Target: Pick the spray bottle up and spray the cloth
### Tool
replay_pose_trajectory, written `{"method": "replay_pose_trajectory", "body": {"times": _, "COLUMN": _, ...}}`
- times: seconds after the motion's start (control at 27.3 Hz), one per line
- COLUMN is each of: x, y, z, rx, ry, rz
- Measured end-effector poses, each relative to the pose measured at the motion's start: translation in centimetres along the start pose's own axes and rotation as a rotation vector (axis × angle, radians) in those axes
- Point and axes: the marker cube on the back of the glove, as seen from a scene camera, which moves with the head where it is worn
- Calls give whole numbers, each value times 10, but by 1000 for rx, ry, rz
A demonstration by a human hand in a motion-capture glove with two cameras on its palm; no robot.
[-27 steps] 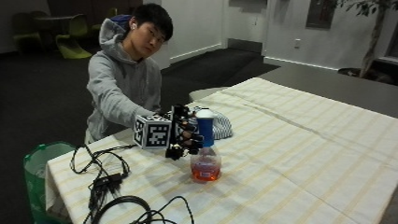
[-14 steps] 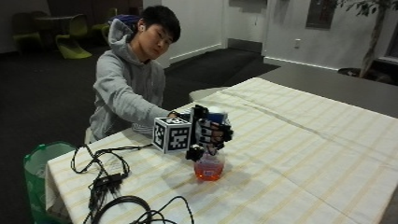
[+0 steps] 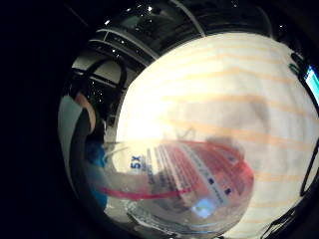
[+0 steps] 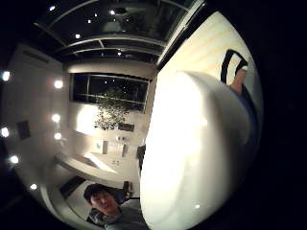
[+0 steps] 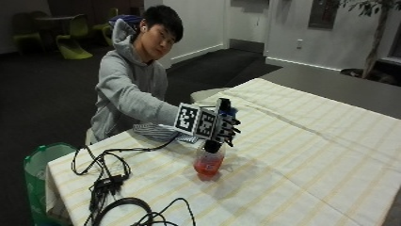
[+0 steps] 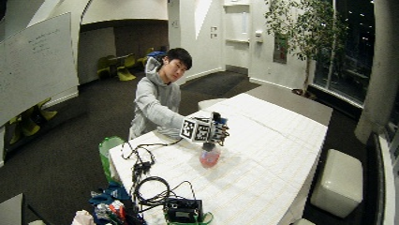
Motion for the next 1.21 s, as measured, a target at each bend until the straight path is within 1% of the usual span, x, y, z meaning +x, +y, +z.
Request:
{"method": "replay_pose_trajectory", "body": {"times": 0.29, "x": -20, "y": 16, "z": -10, "rx": -140, "ry": 160, "rz": -49}}
{"method": "replay_pose_trajectory", "body": {"times": 0.51, "x": -72, "y": 48, "z": -27, "rx": -304, "ry": 466, "rz": -170}}
{"method": "replay_pose_trajectory", "body": {"times": 0.66, "x": -97, "y": 79, "z": -24, "rx": -379, "ry": 650, "rz": -255}}
{"method": "replay_pose_trajectory", "body": {"times": 0.88, "x": -68, "y": 128, "z": 20, "rx": -586, "ry": 832, "rz": -289}}
{"method": "replay_pose_trajectory", "body": {"times": 0.95, "x": -59, "y": 139, "z": 32, "rx": -632, "ry": 873, "rz": -292}}
{"method": "replay_pose_trajectory", "body": {"times": 1.1, "x": -58, "y": 156, "z": 45, "rx": -654, "ry": 892, "rz": -292}}
{"method": "replay_pose_trajectory", "body": {"times": 1.21, "x": -71, "y": 158, "z": 39, "rx": -637, "ry": 908, "rz": -299}}
